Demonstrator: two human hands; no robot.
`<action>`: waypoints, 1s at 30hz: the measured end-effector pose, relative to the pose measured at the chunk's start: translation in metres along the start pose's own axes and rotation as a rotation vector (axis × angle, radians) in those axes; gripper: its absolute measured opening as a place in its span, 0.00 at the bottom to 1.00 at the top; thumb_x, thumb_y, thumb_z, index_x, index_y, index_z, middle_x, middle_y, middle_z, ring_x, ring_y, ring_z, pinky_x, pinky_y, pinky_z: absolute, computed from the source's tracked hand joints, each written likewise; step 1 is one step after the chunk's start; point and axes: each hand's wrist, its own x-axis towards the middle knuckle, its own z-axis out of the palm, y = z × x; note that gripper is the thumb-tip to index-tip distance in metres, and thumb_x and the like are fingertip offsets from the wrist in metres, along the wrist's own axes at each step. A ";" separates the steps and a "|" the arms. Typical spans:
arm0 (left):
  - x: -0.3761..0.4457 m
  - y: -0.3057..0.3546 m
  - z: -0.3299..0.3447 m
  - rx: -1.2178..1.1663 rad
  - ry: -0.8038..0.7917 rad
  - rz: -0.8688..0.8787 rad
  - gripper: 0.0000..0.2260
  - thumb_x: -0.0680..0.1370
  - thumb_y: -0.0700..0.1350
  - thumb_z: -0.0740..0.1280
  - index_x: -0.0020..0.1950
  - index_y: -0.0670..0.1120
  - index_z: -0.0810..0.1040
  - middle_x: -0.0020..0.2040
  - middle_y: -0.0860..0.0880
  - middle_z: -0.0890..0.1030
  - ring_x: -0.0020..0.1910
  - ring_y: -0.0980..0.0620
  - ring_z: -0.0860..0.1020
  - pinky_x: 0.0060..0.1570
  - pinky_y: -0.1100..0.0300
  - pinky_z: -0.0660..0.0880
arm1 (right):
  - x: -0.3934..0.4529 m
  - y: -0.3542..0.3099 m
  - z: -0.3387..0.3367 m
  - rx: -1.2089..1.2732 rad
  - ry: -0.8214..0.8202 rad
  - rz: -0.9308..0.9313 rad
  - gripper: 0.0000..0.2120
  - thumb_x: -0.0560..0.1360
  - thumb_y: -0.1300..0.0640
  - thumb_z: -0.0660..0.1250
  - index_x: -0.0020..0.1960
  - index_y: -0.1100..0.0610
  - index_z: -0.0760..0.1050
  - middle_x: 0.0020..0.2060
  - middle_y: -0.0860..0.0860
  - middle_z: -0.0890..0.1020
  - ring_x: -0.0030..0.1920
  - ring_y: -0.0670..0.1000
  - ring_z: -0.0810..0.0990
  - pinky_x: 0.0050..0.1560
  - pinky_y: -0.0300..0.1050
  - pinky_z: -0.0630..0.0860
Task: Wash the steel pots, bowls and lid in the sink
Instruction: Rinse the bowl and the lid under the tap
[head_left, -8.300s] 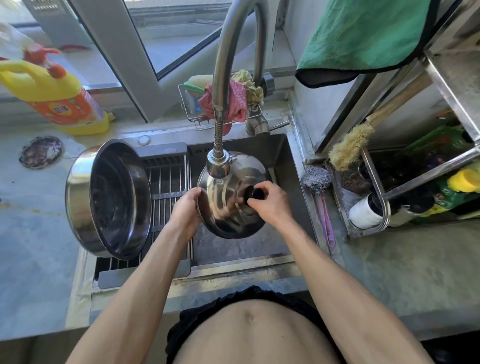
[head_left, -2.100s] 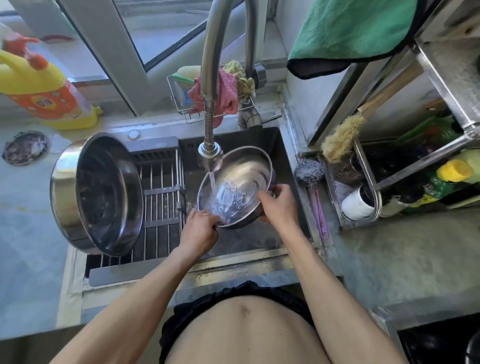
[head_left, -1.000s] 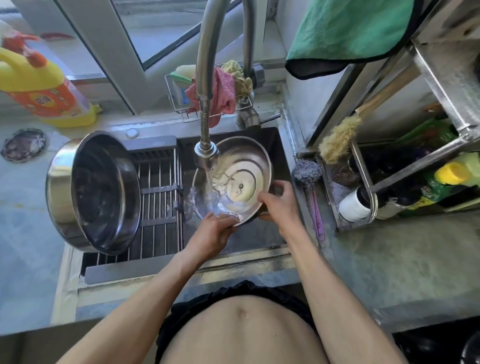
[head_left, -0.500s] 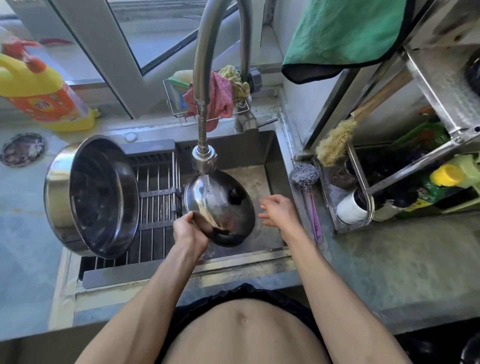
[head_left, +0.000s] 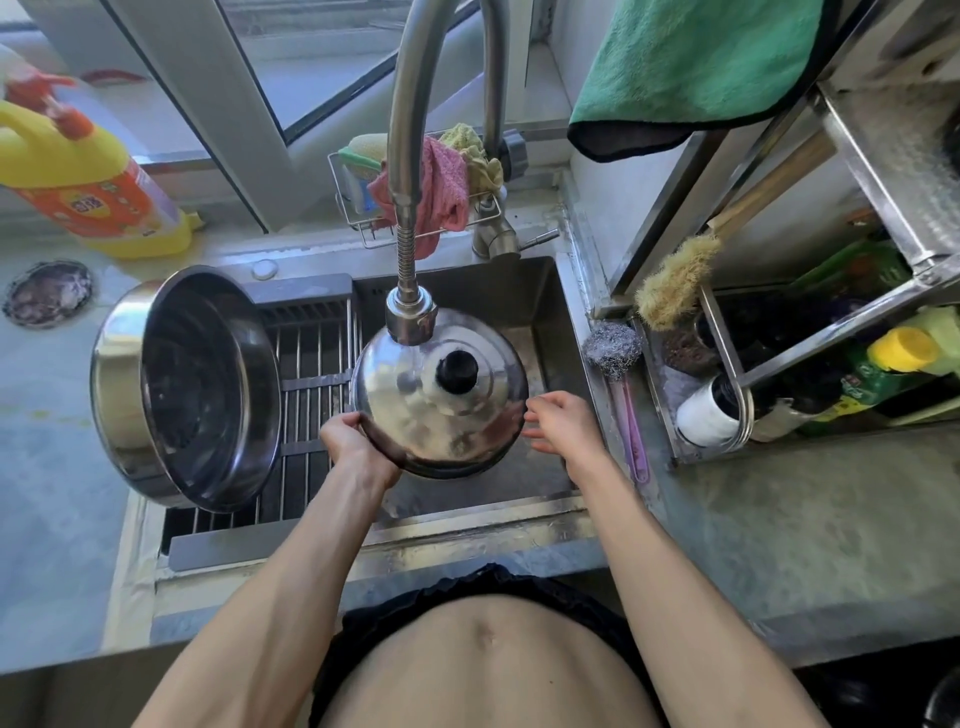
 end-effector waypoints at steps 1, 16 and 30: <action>0.000 0.002 0.000 0.010 -0.037 0.029 0.08 0.73 0.44 0.58 0.35 0.51 0.71 0.41 0.51 0.84 0.45 0.47 0.82 0.55 0.53 0.78 | 0.001 -0.001 0.000 -0.002 -0.002 -0.001 0.04 0.78 0.57 0.64 0.48 0.56 0.77 0.39 0.51 0.81 0.40 0.51 0.82 0.46 0.48 0.80; -0.002 0.029 0.015 0.241 -0.112 0.120 0.20 0.71 0.50 0.61 0.60 0.48 0.82 0.59 0.42 0.85 0.59 0.40 0.83 0.63 0.40 0.77 | 0.027 -0.051 0.008 -0.137 -0.069 0.005 0.05 0.77 0.56 0.66 0.43 0.53 0.74 0.42 0.53 0.82 0.36 0.50 0.80 0.34 0.42 0.76; 0.012 0.041 0.041 0.362 -0.161 0.101 0.19 0.66 0.52 0.66 0.55 0.49 0.78 0.62 0.39 0.83 0.59 0.37 0.83 0.60 0.34 0.77 | 0.069 -0.163 0.023 -0.112 -0.055 -0.199 0.36 0.76 0.52 0.69 0.77 0.63 0.56 0.66 0.49 0.70 0.63 0.50 0.71 0.61 0.42 0.67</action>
